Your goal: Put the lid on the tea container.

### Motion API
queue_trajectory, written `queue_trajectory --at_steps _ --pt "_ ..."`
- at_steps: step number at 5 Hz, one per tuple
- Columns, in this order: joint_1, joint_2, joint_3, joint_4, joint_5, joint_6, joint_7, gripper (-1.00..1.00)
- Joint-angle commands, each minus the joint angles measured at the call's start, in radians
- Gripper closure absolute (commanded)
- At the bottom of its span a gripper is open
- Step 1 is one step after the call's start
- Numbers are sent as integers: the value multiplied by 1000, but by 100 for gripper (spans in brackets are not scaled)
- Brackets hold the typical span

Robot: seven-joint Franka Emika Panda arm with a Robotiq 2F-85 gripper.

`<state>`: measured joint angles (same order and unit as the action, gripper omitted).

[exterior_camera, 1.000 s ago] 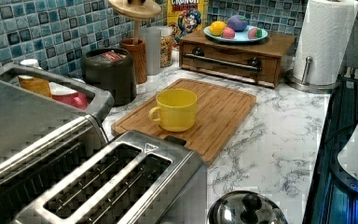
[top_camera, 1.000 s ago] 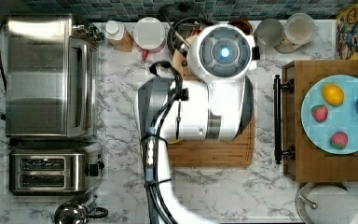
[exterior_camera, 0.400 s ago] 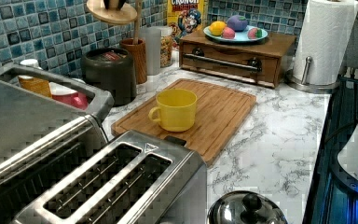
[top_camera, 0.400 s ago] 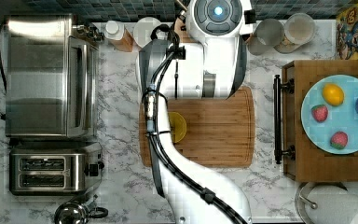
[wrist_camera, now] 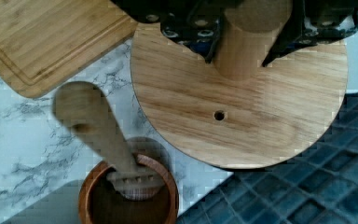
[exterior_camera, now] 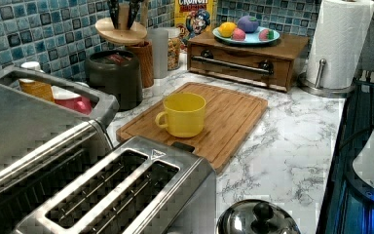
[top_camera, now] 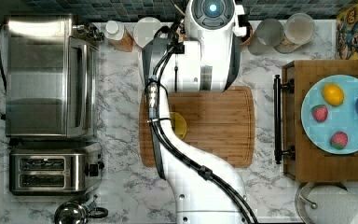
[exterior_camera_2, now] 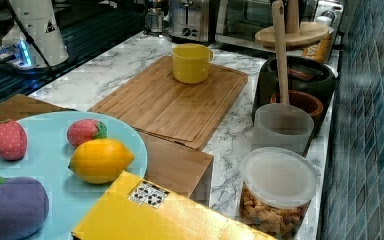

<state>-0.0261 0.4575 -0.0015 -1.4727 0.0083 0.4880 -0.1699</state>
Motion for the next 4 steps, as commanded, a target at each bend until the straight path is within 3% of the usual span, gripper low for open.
queue_trajectory --at_steps 1,4 --pt "16 -26 36 243 35 40 22 100" --pt "24 28 29 330 9 4 54 100"
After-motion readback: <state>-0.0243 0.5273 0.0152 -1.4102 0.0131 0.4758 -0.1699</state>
